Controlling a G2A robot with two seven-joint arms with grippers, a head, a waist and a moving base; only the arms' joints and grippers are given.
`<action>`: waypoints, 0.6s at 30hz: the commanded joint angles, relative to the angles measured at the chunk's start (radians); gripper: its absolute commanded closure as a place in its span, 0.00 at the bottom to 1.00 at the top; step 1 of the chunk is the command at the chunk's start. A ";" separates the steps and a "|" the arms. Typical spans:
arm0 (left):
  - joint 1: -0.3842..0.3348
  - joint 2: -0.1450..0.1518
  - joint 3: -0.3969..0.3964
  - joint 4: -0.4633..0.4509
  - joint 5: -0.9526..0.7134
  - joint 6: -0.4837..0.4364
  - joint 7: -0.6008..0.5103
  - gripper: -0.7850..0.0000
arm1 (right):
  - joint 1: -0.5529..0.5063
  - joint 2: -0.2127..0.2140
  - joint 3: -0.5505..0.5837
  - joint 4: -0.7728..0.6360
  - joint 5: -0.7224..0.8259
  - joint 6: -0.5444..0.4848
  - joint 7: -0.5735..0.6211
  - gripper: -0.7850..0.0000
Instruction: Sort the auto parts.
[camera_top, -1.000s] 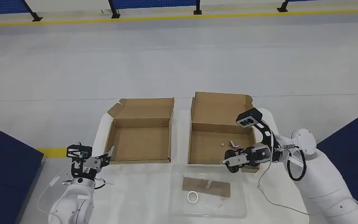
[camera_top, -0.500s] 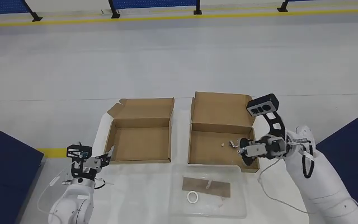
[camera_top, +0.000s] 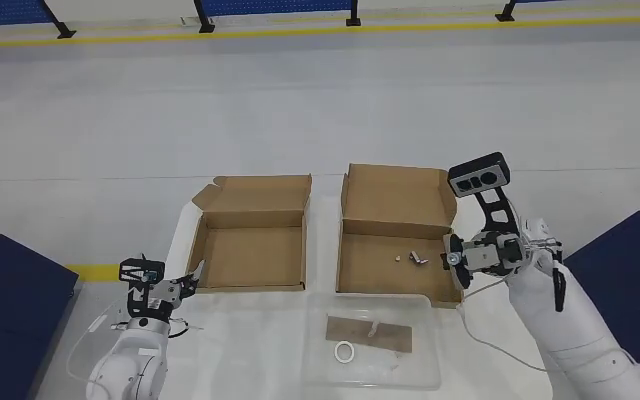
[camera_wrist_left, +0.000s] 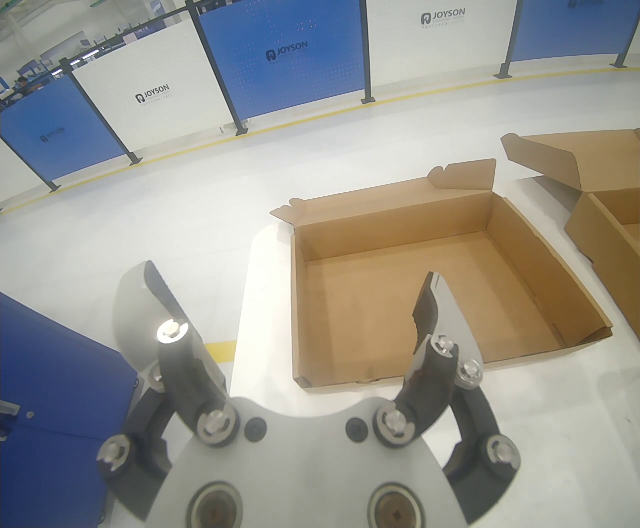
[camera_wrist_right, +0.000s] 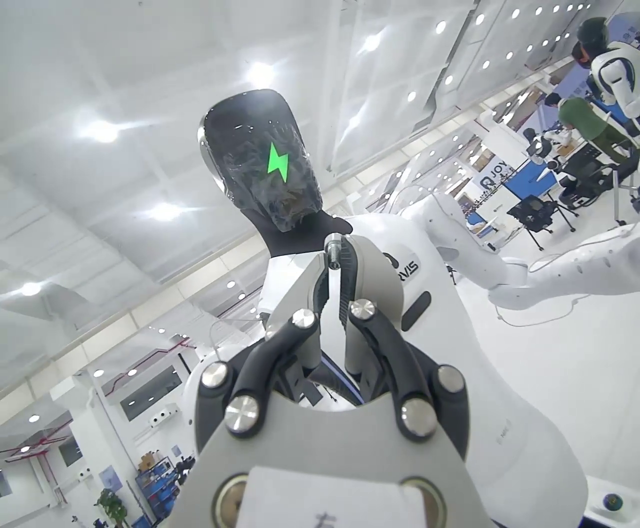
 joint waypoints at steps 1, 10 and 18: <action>0.000 0.000 0.000 0.000 0.000 0.000 0.000 0.00 | -0.013 -0.004 -0.002 -0.030 0.021 0.014 -0.033 1.00; 0.000 0.000 0.000 0.000 0.000 0.000 0.000 0.00 | -0.055 -0.039 -0.026 -0.070 0.200 0.024 -0.070 1.00; 0.000 0.000 0.000 0.000 0.000 0.000 0.000 0.00 | -0.065 -0.066 -0.016 -0.087 0.284 0.017 -0.075 1.00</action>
